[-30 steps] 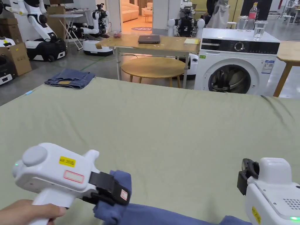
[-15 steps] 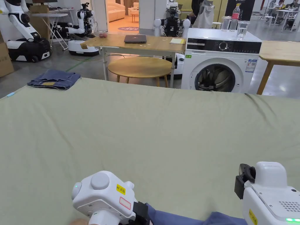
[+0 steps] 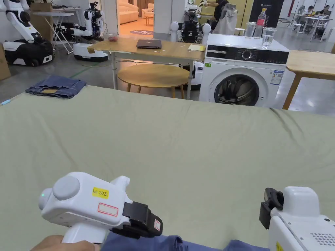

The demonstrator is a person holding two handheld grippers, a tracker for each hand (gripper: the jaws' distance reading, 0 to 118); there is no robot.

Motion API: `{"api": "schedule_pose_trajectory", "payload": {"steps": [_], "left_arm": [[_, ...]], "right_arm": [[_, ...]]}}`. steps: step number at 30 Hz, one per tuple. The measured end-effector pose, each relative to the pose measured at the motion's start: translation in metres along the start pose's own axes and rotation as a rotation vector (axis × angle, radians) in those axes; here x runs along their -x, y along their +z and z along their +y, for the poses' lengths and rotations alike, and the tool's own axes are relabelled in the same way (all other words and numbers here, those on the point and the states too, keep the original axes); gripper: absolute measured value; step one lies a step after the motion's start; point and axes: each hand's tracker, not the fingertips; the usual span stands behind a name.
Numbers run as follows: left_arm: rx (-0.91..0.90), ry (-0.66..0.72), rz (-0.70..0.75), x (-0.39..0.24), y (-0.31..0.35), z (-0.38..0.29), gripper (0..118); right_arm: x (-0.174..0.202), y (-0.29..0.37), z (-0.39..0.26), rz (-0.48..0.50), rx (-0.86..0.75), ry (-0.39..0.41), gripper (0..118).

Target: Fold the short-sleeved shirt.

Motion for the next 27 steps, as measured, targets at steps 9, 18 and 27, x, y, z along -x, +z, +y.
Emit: {"api": "schedule_pose_trajectory", "payload": {"steps": [9, 18, 27], "left_arm": [[0.055, 0.098, -0.127, 0.035, -0.060, -0.019, 2], [0.109, 0.208, -0.169, 0.040, -0.132, -0.033, 0], [0.109, 0.072, -0.053, 0.018, -0.108, -0.018, 0]], "right_arm": [[0.003, 0.005, 0.001, 0.004, -0.021, -0.001, 0], [0.003, 0.009, 0.000, -0.001, -0.024, 0.008, 0], [-0.002, 0.014, -0.002, -0.018, -0.025, 0.006, 0]]}}
